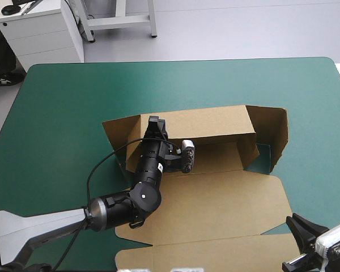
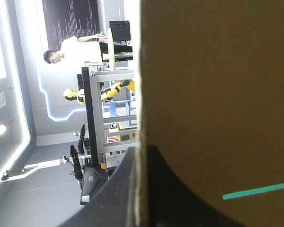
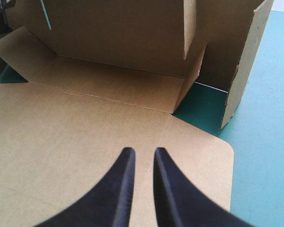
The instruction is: Fold the box
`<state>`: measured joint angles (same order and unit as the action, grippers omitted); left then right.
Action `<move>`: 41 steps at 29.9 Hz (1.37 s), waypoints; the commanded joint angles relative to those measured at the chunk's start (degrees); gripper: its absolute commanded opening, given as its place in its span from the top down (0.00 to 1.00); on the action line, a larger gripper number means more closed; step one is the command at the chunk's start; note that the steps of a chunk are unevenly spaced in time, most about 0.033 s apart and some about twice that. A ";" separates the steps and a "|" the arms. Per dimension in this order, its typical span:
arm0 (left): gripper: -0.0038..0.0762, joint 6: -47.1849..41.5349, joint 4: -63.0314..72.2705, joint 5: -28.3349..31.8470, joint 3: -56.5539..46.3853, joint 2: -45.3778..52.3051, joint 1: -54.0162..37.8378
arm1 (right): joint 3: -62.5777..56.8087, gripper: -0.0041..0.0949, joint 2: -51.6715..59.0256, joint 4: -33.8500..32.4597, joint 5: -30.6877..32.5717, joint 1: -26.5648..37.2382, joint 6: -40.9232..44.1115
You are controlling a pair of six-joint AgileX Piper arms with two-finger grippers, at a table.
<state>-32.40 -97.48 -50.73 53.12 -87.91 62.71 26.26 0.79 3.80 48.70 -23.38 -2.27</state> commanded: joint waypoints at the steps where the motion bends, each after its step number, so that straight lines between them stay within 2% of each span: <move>1: 0.96 0.11 -5.71 -2.43 1.26 2.34 0.48 | 1.33 0.64 1.24 0.01 -4.08 0.25 -0.19; 4: 0.96 0.11 -5.71 -2.73 1.26 2.34 0.48 | 1.33 0.48 1.24 0.01 -4.08 0.25 -0.19; 6: 0.96 0.11 -5.71 -3.13 1.26 2.34 0.48 | 1.33 0.44 1.24 0.01 -4.08 0.25 -0.19; 10: 0.96 0.11 -5.79 -4.40 1.26 2.34 0.48 | 1.33 0.44 1.03 -0.81 -3.86 0.25 1.00; 15: 0.96 0.11 -5.79 -5.97 1.26 2.34 0.48 | 2.89 0.44 -3.18 -9.16 -4.15 0.25 13.50; 24: 0.96 0.11 -5.85 -5.87 1.26 2.34 0.48 | 15.38 0.44 -22.41 -20.98 -3.03 0.25 28.39; 37: 0.96 0.38 -5.85 -5.51 1.36 2.34 0.48 | 39.21 0.44 -56.48 -23.53 -3.97 1.03 24.26; 39: 0.96 0.38 -5.85 -5.51 1.36 2.34 0.48 | 44.35 0.44 -60.76 -21.90 -2.85 3.49 21.50; 41: 0.96 0.38 -5.85 -5.51 1.36 2.34 0.48 | 49.00 0.44 -65.00 -17.08 -1.24 7.24 16.70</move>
<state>-31.75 -97.04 -53.26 53.06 -87.91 62.91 68.20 -59.82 -16.32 48.57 -20.39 20.20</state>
